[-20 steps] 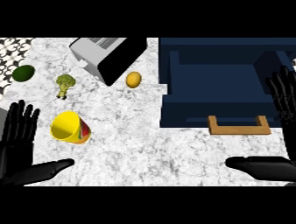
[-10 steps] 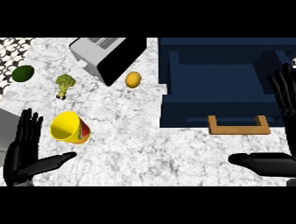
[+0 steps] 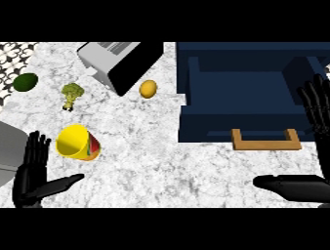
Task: Pick up the cup, place it into the drawer and close the drawer
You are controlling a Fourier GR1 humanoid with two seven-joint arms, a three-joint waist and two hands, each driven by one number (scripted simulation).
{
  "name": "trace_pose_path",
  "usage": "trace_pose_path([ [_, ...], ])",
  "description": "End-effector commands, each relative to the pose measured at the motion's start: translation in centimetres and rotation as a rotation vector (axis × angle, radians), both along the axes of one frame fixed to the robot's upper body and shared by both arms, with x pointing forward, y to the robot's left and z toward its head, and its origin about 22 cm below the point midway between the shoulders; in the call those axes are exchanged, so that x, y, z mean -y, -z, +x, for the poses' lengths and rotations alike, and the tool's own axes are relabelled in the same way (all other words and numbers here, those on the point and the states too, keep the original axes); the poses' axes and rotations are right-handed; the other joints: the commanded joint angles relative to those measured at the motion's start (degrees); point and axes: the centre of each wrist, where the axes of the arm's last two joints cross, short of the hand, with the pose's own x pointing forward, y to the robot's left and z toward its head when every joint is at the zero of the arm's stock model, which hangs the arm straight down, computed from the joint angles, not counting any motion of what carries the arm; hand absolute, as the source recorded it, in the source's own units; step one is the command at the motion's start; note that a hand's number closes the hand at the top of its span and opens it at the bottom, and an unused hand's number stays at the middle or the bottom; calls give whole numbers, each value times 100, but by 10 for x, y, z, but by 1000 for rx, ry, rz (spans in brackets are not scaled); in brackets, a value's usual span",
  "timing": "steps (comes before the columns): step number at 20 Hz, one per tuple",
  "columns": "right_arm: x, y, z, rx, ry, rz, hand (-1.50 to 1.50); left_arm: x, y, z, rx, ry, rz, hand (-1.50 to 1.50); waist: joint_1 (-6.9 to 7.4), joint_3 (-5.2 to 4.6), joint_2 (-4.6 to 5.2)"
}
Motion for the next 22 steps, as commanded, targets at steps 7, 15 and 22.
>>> trace_pose_path([
  [7, -11, 11, -3, -11, -25, -7, -150, -18, 39, -5, 37, -15, 4, -150, -17, -3, 5],
  [15, 31, -2, 3, 13, -32, -7, -150, -3, 42, 22, 53, 1, 14, -150, -93, -12, 30],
  [22, 4, 1, 2, -6, -34, 6, -150, -13, 32, 33, 78, 4, -13, -150, -89, -14, 34],
])
